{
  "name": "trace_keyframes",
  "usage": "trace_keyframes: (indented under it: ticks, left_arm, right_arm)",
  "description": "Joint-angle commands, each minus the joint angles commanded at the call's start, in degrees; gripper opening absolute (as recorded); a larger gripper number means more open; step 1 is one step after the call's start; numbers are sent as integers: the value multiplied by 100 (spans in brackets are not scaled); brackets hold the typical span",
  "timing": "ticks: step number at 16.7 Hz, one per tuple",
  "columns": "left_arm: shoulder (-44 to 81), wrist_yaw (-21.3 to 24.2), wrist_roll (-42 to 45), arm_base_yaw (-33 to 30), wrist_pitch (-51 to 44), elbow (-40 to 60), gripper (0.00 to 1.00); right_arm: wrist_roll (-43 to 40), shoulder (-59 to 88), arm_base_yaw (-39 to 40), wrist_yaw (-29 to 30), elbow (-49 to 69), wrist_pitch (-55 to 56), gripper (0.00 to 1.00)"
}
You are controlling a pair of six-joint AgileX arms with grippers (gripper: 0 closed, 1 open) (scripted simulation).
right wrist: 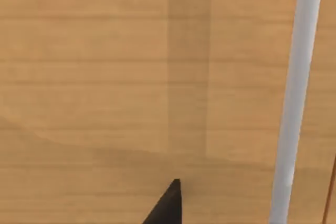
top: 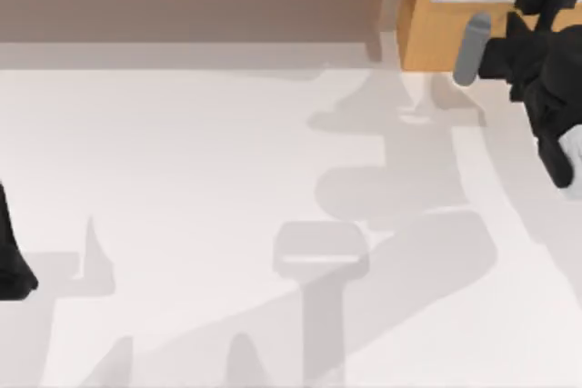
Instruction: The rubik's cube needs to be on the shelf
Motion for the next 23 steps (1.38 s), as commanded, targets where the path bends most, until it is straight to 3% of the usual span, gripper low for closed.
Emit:
trace_keyframes:
  ticks: [6,16,23]
  left_arm:
    - [0,0,0,0,0,0,100]
    - [0,0,0,0,0,0,100]
    - [0,0,0,0,0,0,100]
  right_arm:
    - [0,0,0,0,0,0,2]
    - [18,-1,18,5,-24,-9,0]
    - [28,-482,153,135,-1124,604,0]
